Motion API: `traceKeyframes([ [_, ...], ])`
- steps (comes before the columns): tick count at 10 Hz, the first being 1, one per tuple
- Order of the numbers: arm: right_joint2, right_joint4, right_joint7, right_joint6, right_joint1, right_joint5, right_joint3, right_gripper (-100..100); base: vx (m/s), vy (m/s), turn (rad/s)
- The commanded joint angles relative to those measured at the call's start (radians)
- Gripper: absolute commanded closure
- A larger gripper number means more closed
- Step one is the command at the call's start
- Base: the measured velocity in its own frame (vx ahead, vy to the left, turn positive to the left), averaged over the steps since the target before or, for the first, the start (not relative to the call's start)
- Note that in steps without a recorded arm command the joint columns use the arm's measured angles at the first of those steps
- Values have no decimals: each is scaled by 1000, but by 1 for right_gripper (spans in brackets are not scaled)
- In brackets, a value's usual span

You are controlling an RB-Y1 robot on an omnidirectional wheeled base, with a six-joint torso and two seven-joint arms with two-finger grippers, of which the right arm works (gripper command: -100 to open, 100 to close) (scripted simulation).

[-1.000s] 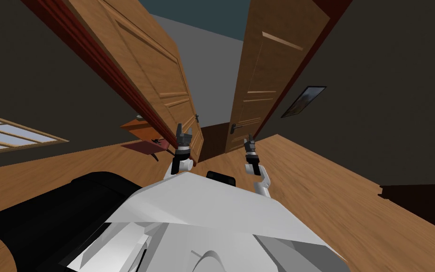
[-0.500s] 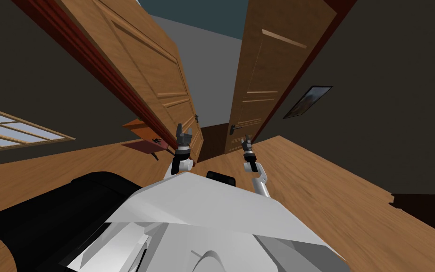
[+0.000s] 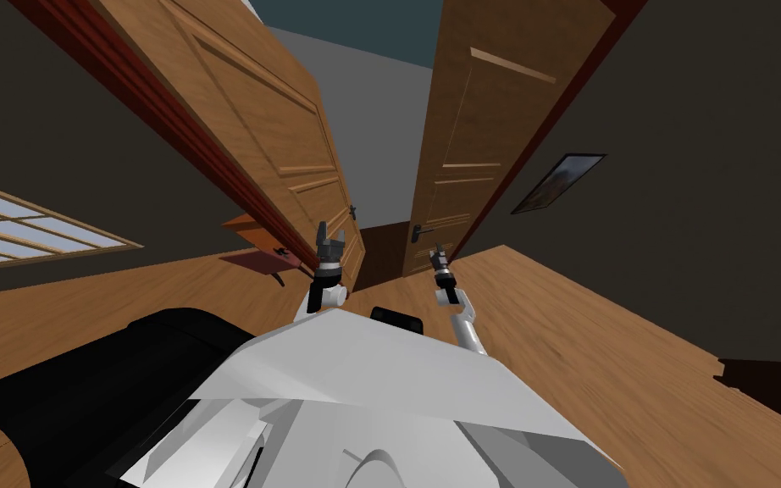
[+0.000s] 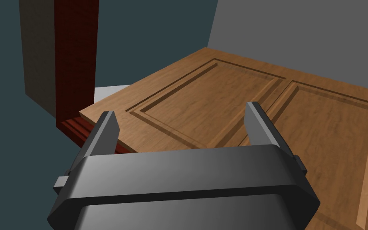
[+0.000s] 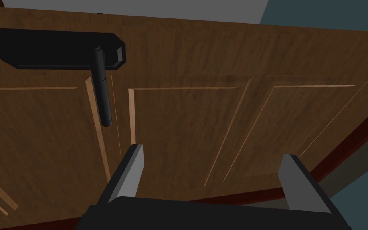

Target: Push the door open

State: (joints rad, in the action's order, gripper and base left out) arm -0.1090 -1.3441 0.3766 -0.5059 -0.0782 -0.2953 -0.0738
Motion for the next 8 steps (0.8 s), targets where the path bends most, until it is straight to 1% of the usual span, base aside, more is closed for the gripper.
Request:
traceKeyframes([
  [1,-3,31,9,-5,-16,-3,0,-100,32,-49,23],
  [2,-7,70,23,-10,-42,-12,-3,-100,44,-47,38],
  [3,-7,75,23,-10,-42,-12,-3,-100,38,-51,25],
  [4,-10,115,37,-14,-68,-20,-6,-100,56,-74,44],
  [5,-13,143,50,-18,-92,-28,-9,-100,76,-82,68],
  [6,-13,161,50,-18,-92,-28,-9,-100,51,-61,29],
  [7,-16,201,64,-22,-117,-36,-12,-100,41,-67,39],
  [8,-19,229,77,-26,-141,-44,-15,-100,55,-88,57],
])
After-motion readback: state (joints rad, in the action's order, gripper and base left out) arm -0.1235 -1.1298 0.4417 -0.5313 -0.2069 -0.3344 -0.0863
